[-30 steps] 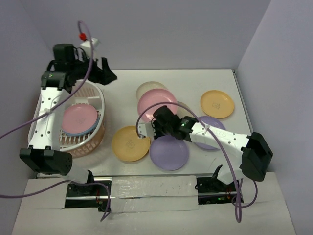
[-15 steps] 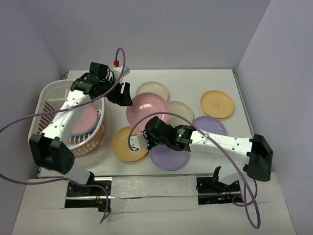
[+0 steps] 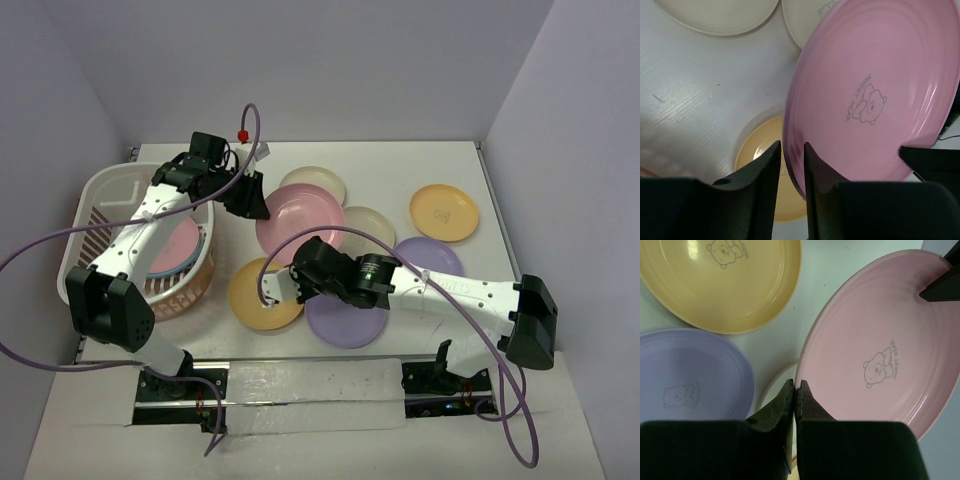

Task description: Place the plates into the plastic bin on the countertop

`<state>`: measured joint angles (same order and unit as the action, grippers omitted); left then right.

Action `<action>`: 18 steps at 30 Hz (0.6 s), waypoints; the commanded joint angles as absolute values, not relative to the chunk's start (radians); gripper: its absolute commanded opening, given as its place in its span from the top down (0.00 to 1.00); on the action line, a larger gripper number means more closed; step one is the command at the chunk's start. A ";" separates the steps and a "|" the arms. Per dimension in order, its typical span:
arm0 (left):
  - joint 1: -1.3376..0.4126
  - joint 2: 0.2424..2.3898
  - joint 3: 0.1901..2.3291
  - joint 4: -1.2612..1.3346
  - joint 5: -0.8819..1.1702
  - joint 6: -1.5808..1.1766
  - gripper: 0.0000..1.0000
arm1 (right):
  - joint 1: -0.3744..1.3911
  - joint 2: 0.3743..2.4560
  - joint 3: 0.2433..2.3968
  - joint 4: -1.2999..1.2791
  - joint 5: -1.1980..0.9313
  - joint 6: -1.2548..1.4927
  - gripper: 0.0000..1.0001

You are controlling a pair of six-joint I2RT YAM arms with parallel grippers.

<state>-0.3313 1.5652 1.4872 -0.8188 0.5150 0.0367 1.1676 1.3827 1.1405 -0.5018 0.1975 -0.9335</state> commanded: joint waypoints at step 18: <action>0.169 1.476 1.730 -0.983 0.752 0.095 1.00 | 1.131 1.335 1.172 -0.437 0.244 -0.774 0.07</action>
<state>0.0484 1.5628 1.6103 -0.8869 0.6505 0.0268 1.1692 1.3831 1.1706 -0.4796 0.2471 -0.8482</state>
